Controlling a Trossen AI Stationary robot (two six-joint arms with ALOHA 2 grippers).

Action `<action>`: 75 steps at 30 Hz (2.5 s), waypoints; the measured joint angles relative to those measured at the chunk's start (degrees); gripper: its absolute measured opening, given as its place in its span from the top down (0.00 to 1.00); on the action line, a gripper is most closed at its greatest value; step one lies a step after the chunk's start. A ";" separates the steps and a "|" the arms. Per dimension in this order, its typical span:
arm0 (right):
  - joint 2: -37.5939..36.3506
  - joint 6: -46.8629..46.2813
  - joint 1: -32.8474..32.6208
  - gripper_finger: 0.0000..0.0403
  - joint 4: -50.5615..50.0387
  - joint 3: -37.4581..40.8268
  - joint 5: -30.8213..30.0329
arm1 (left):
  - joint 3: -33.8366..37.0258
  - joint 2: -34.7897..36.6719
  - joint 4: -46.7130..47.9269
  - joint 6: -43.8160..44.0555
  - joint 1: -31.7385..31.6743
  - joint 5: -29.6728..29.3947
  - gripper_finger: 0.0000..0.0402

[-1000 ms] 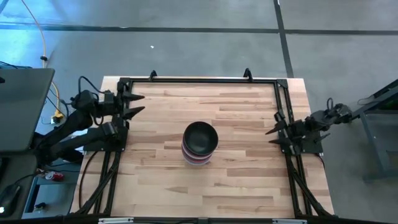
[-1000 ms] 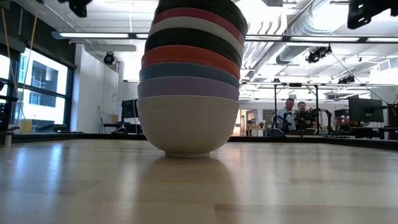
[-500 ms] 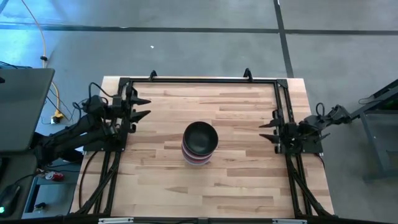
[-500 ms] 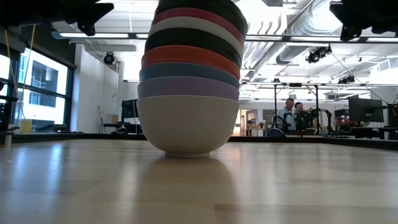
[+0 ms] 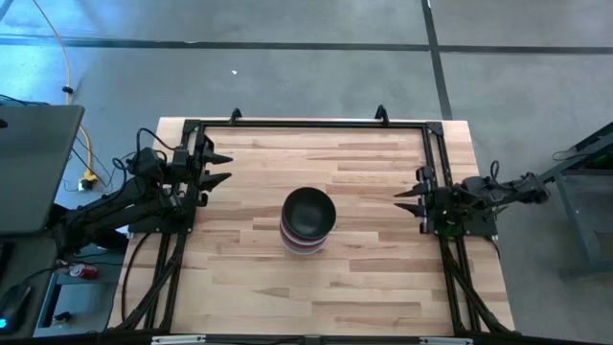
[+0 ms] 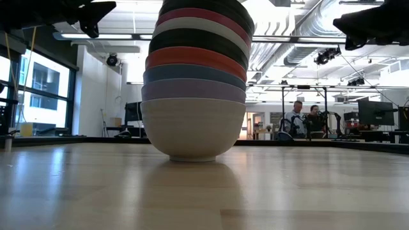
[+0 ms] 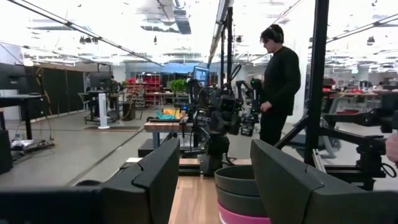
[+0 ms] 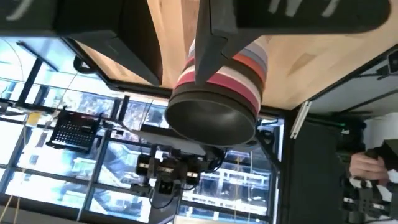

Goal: Nest bowls inside each other
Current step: Return to Home Position

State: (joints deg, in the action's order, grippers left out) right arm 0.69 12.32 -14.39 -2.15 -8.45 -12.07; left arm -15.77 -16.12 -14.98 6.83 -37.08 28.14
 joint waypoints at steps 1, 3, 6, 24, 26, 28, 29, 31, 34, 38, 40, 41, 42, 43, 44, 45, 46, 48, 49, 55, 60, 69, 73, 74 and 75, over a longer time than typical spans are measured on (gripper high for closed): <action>0.00 0.10 0.48 0.79 -0.29 0.00 0.20 | 0.00 0.00 0.01 0.08 0.00 0.04 0.54; 0.00 0.56 1.58 0.79 -0.75 0.00 0.31 | 0.00 0.00 0.02 0.08 0.01 0.09 0.54; 0.00 1.12 3.54 0.79 -1.10 0.00 0.79 | 0.00 0.00 0.04 0.08 0.72 0.07 0.54; 0.00 -1.97 12.91 0.79 -4.68 -0.06 9.56 | 0.00 0.00 0.61 -0.54 4.31 -0.15 0.54; 0.01 -2.41 12.91 0.79 -4.33 0.74 9.51 | 0.00 0.00 0.61 -0.89 4.31 -0.17 0.54; -0.04 -2.75 12.91 0.79 -2.67 2.67 8.85 | 0.00 0.00 0.61 -1.05 4.31 -0.20 0.54; -0.04 -3.05 12.91 0.79 -1.37 4.01 8.08 | 0.00 0.00 0.61 -1.05 4.31 -0.20 0.54; -0.04 -3.03 12.91 0.79 2.70 7.14 7.23 | 0.00 0.00 0.61 -1.04 4.31 -0.29 0.54; 0.46 -2.95 13.00 0.79 4.31 7.87 6.56 | 0.00 0.00 0.59 -1.05 4.31 -0.31 0.54; 0.31 -0.88 12.98 0.79 8.05 7.87 8.59 | 0.00 0.00 0.61 -1.05 4.31 -0.30 0.54; 0.31 -0.41 12.98 0.79 8.65 7.87 9.79 | 0.00 0.00 0.76 -1.05 4.31 -0.28 0.54; 0.31 -0.37 12.98 0.79 8.85 7.87 10.47 | 0.00 0.00 0.95 -1.05 4.31 -0.29 0.54; 0.31 -0.31 12.98 0.79 8.89 7.87 11.22 | 0.00 0.00 1.22 -1.09 4.31 -0.28 0.54; 0.31 -0.35 12.98 0.79 8.99 7.87 12.20 | 0.00 0.00 1.62 -1.38 4.31 -0.28 0.54; 0.31 -0.62 12.98 0.79 9.16 7.87 13.19 | 0.00 0.00 2.03 -1.47 4.31 -0.28 0.54; 0.31 -0.88 12.98 0.79 9.24 7.87 14.30 | 0.00 0.00 2.32 -1.49 4.31 -0.26 0.54; 0.31 -1.18 12.98 0.79 9.26 7.87 15.28 | 0.00 0.00 2.48 -1.49 4.31 -0.26 0.54; 0.31 -1.36 12.95 0.79 9.08 7.87 16.12 | 0.00 0.02 3.03 -1.99 4.31 -0.25 0.54; 0.31 -1.55 12.95 0.79 8.72 7.87 16.17 | 0.00 0.00 3.37 -2.08 4.31 -0.11 0.54; 0.31 -3.50 12.97 0.79 7.86 7.89 15.58 | 1.62 0.00 3.59 -2.56 4.31 1.62 0.54; 0.31 -3.66 12.95 0.79 7.86 7.89 15.61 | 3.97 0.03 2.15 -2.52 4.31 2.52 0.54; 0.31 -4.40 12.96 0.79 7.49 7.91 15.47 | 10.84 0.02 -9.85 1.49 6.40 -2.09 0.54; 0.31 -4.02 12.97 0.79 7.46 7.93 15.29 | 13.13 0.02 -12.22 1.26 10.92 -8.22 0.54; 0.31 -3.72 12.98 0.79 7.40 7.93 15.29 | 13.58 0.02 -12.32 0.64 12.30 -10.21 0.54; 0.31 -3.48 12.98 0.79 7.35 7.93 15.29 | 13.96 0.02 -12.33 -0.12 13.67 -12.15 0.54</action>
State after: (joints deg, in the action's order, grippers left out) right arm 0.99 8.84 -1.41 5.20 -0.51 3.22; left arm -1.81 -16.10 -27.31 6.72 -23.41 15.99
